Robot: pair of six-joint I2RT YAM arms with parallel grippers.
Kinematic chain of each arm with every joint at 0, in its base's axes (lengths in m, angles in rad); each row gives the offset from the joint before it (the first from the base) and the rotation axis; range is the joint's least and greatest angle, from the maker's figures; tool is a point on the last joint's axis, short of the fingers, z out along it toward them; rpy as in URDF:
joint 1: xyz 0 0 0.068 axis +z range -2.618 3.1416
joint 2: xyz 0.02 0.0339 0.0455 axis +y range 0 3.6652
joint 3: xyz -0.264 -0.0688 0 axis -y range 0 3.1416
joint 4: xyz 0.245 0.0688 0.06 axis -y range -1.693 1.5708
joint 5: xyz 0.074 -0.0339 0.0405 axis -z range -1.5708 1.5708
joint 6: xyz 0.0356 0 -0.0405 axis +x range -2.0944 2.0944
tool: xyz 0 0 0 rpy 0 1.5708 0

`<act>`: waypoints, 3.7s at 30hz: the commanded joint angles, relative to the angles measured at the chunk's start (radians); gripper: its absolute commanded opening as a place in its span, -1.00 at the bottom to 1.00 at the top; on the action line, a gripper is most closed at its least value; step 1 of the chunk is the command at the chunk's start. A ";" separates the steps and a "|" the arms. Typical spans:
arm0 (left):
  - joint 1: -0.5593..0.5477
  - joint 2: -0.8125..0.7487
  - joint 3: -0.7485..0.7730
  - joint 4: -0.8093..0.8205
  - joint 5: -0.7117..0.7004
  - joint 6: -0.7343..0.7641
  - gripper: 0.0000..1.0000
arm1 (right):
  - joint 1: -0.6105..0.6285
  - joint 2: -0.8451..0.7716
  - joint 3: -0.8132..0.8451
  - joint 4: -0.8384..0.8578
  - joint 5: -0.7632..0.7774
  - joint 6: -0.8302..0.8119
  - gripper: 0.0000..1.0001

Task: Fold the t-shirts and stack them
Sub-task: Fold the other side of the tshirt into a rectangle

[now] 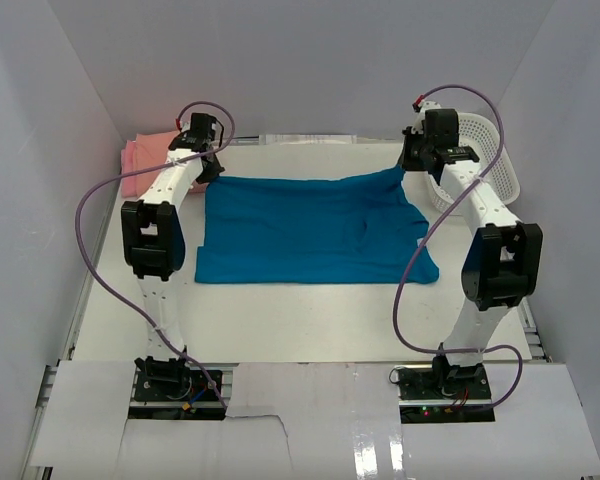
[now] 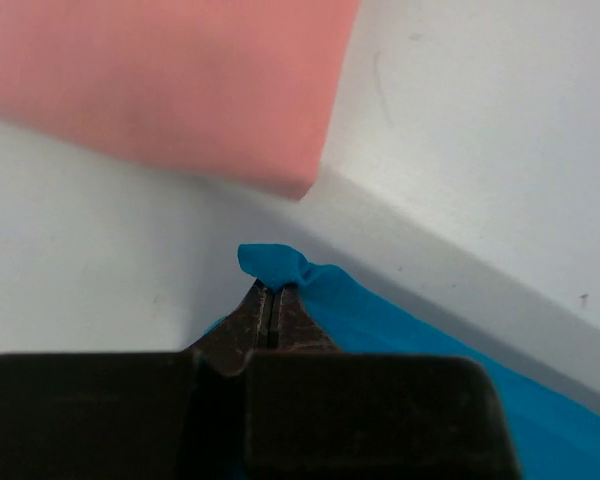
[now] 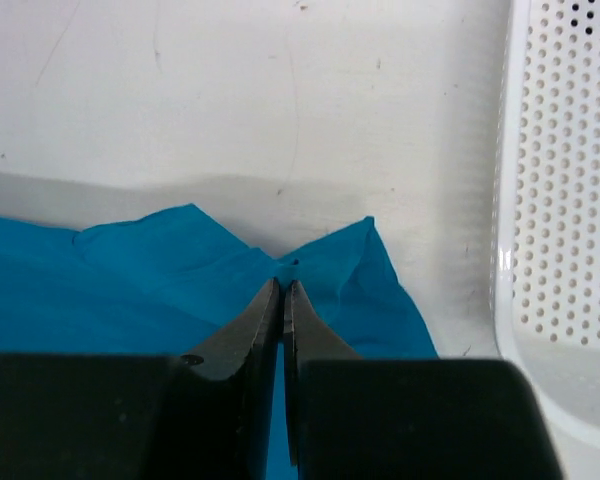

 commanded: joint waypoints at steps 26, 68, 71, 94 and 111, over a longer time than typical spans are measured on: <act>0.005 -0.063 -0.089 0.103 -0.048 -0.002 -1.00 | -0.033 -0.046 -0.082 0.065 -0.089 0.014 -0.85; -0.008 -0.320 -0.395 0.183 -0.065 -0.015 -1.00 | -0.033 -0.308 -0.356 0.042 -0.002 0.037 -0.85; -0.006 -0.334 -0.436 0.183 -0.056 -0.025 -1.00 | -0.033 -0.311 -0.380 0.017 0.014 0.043 -0.85; -0.107 -0.351 -0.571 0.044 -0.161 -0.056 -0.26 | -0.033 -0.324 -0.613 -0.112 0.144 0.097 -0.57; -0.109 -0.500 -0.590 0.162 -0.067 -0.067 0.96 | -0.033 -0.376 -0.538 0.040 0.083 0.139 -0.28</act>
